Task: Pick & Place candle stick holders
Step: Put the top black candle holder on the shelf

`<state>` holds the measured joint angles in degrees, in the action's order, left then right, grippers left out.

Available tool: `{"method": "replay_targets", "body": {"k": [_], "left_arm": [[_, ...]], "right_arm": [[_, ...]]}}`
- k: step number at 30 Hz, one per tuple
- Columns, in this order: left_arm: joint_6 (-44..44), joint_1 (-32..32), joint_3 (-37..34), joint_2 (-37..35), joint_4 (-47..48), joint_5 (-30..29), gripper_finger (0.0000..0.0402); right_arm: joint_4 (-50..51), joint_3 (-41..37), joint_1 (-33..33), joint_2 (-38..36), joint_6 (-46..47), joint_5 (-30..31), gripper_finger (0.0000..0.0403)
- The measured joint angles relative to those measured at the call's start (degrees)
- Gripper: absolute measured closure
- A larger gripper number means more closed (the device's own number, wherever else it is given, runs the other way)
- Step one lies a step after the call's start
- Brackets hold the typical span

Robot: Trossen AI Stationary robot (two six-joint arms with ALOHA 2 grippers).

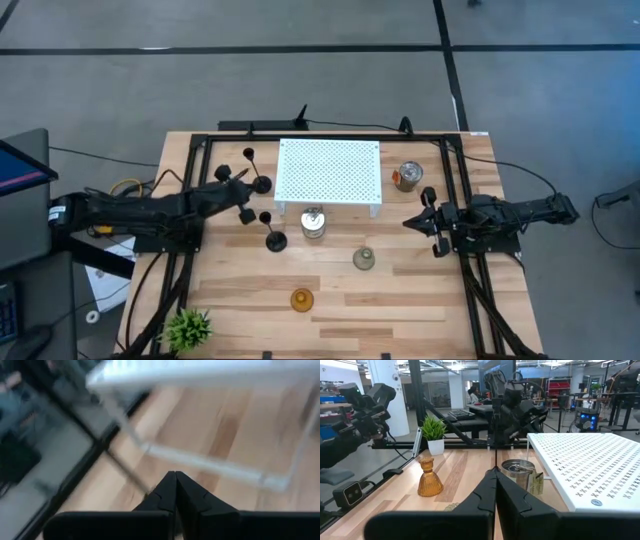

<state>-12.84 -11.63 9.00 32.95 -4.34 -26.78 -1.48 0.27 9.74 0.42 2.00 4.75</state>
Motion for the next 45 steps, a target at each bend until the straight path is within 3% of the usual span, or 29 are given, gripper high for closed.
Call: {"method": "replay_targets", "body": {"k": [3, 7, 13, 21, 27, 39, 45], "left_arm": [[3.7, 0.0, 3.5, 0.0, 8.8, -0.3, 0.0398], [6.6, 0.0, 5.7, 0.0, 13.8, -0.5, 0.0398], [9.1, 0.0, 6.1, 0.0, 12.3, -5.8, 0.0398], [9.2, 0.0, 6.1, 0.0, 3.5, -7.4, 0.0389], [11.0, 0.0, 6.1, 0.0, 3.0, -7.7, 0.0348], [17.9, 0.0, 6.1, 0.2, 2.2, -9.4, 0.0228], [17.8, 0.0, 6.1, 1.6, -6.0, -10.6, 0.0178]], "right_arm": [[0.0, 0.0, 0.0, 0.0, 0.0, 0.0, 0.0403], [0.0, 0.0, 0.0, 0.0, 0.0, 0.0, 0.0403], [0.0, 0.0, 0.0, 0.0, -0.4, 0.0, 0.0403], [0.0, 0.0, 0.0, 0.0, -0.5, 0.0, 0.0403], [0.0, 0.0, 0.0, 0.0, -0.5, -0.1, 0.0403], [0.0, 0.0, 0.0, 0.0, -0.5, -0.2, 0.0403], [0.0, 0.0, 0.0, 0.0, -0.5, -0.2, 0.0403]]}}
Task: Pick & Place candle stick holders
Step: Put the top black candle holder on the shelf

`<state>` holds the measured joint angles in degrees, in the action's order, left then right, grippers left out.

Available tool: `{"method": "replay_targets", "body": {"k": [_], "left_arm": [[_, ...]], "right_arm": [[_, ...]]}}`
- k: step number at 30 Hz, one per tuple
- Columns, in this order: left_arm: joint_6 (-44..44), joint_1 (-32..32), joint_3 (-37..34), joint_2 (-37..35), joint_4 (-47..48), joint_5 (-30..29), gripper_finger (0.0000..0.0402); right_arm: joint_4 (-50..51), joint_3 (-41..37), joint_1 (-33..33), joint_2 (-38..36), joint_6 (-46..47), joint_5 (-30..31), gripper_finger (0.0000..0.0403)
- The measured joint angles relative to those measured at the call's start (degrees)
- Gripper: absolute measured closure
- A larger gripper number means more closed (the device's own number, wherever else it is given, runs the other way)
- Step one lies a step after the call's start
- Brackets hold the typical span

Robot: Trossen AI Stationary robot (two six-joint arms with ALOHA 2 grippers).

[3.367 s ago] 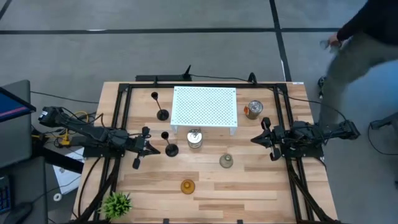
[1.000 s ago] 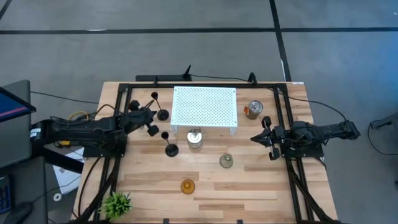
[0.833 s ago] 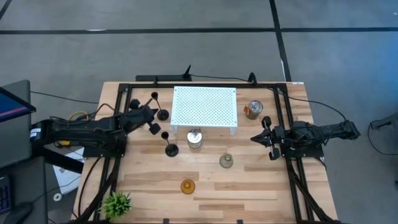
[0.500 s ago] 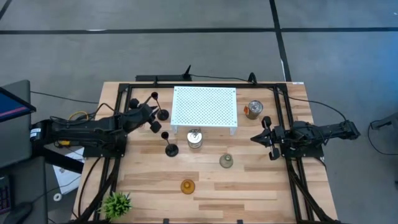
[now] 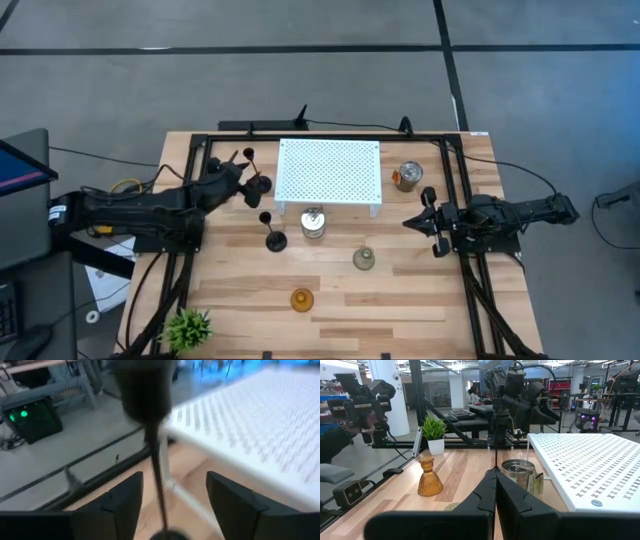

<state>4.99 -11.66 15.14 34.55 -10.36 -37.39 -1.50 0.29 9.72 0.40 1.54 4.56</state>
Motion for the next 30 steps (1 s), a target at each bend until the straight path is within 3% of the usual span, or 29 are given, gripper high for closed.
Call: {"method": "replay_targets", "body": {"k": [7, 17, 23, 30], "left_arm": [[-0.1, -1.7, 0.0, 5.5, -4.6, -3.7, 0.0152], [0.0, -3.5, 0.0, 14.0, -17.6, -3.7, 0.0160], [0.0, -3.6, 0.0, 15.5, -17.9, -3.7, 0.0188], [-0.2, -3.6, 0.0, 15.5, -17.8, -3.7, 0.0249]], "right_arm": [[0.0, 0.0, 0.0, 0.0, 0.0, 0.0, 0.0403], [0.0, 0.0, 0.0, 0.0, 0.0, 0.0, 0.0403], [0.0, 0.0, 0.0, 0.0, 0.0, 0.0, 0.0403], [0.0, 0.0, 0.0, 0.0, 0.0, 0.0, 0.0403]]}}
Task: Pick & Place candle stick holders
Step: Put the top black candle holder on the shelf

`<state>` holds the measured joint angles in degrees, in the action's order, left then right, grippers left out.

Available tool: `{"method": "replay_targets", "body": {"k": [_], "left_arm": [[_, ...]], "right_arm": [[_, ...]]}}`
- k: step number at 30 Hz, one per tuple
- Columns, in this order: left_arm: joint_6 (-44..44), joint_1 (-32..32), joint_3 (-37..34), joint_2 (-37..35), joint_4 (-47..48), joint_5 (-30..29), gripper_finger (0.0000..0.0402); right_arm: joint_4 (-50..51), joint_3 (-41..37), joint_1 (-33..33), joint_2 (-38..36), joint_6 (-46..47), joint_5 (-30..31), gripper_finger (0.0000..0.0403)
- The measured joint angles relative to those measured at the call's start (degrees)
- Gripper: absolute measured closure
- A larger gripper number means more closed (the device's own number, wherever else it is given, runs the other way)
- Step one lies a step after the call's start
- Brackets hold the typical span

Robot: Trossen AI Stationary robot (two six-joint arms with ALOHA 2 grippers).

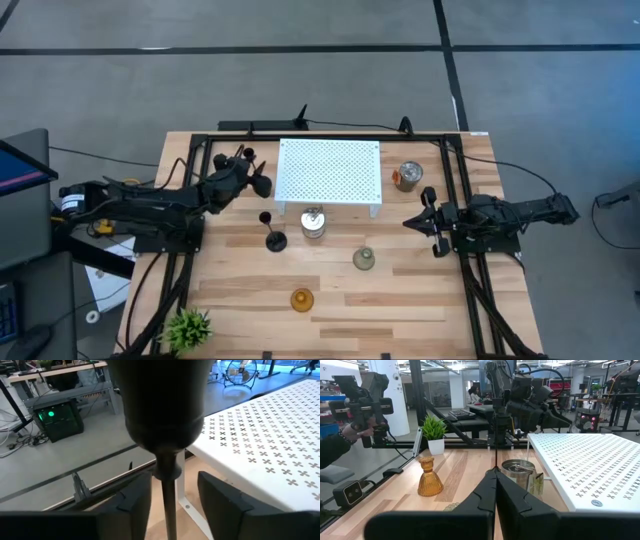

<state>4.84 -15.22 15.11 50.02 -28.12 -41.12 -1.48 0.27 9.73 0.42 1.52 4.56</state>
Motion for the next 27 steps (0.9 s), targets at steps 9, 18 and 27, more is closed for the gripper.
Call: {"method": "replay_targets", "body": {"k": [9, 18, 27], "left_arm": [[-0.1, 0.0, -0.1, 0.0, 0.2, 0.0, 0.0325], [0.1, 0.5, -2.0, -0.1, 0.3, 0.2, 0.0386], [-1.6, 2.2, -2.1, -1.6, 1.1, 0.6, 0.0390]], "right_arm": [[0.0, 0.0, 0.0, 0.0, 0.0, 0.0, 0.0403], [0.0, 0.0, 0.0, 0.0, 0.0, 0.0, 0.0403], [0.0, 0.0, 0.0, 0.0, 0.0, 0.0, 0.0403]]}}
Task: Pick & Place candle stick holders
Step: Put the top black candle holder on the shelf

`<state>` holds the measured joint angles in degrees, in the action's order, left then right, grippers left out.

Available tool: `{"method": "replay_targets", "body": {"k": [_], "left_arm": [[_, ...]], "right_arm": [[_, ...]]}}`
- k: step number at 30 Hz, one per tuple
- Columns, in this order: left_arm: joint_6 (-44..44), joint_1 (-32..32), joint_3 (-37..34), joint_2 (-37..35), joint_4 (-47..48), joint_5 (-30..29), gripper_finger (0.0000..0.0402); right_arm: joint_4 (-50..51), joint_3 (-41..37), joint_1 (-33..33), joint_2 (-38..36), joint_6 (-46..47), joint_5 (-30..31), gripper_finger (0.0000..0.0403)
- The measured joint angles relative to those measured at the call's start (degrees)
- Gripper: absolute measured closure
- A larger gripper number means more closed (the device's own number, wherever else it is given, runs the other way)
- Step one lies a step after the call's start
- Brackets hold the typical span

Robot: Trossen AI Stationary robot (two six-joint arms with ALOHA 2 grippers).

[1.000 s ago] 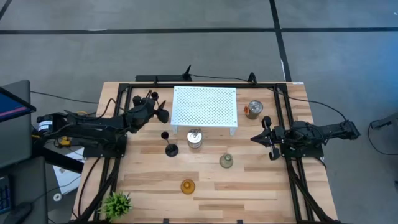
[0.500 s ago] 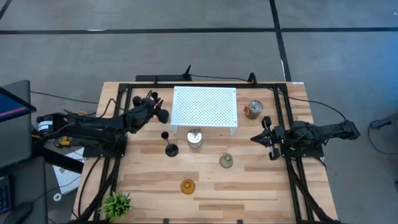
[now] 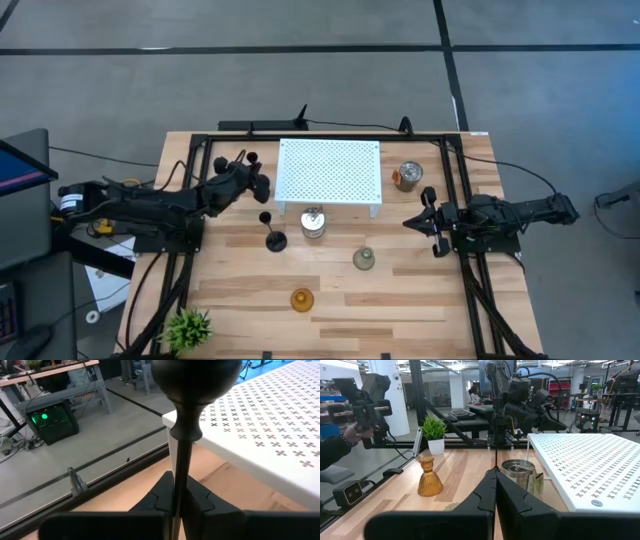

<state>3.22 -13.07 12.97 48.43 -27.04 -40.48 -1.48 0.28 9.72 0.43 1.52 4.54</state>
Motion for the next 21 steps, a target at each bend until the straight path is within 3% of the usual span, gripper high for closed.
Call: {"method": "replay_targets", "body": {"k": [10, 17, 21], "left_arm": [[-5.1, 1.0, 1.3, -11.3, 0.6, 3.0, 0.0390], [-9.4, 1.0, 13.7, -14.3, 17.3, 1.3, 0.0390], [-10.7, 1.0, 20.5, -13.3, 19.4, 3.5, 0.0389]], "right_arm": [[0.0, 0.0, 0.0, 0.0, 0.0, 0.0, 0.0403], [0.0, 0.0, 0.0, 0.0, 0.0, 0.0, 0.0403], [0.0, 0.0, 0.0, 0.0, 0.0, 0.0, 0.0403]]}}
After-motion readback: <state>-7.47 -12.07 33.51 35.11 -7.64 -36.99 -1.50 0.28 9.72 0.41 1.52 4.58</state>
